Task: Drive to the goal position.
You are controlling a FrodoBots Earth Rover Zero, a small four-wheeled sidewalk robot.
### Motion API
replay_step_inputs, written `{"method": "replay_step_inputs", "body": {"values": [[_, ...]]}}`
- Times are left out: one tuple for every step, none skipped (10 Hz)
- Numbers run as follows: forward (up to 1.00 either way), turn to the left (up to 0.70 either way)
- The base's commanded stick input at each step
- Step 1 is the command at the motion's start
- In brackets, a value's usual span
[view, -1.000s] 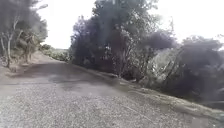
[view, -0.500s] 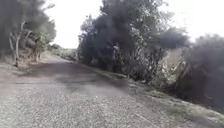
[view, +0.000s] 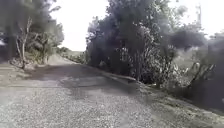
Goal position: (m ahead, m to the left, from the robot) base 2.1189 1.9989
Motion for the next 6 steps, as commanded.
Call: {"method": "replay_step_inputs", "body": {"values": [[0.7,0.35],[0.7,0.35],[0.7,0.35],[0.7,0.35],[0.7,0.35],[0.7,0.35]]}}
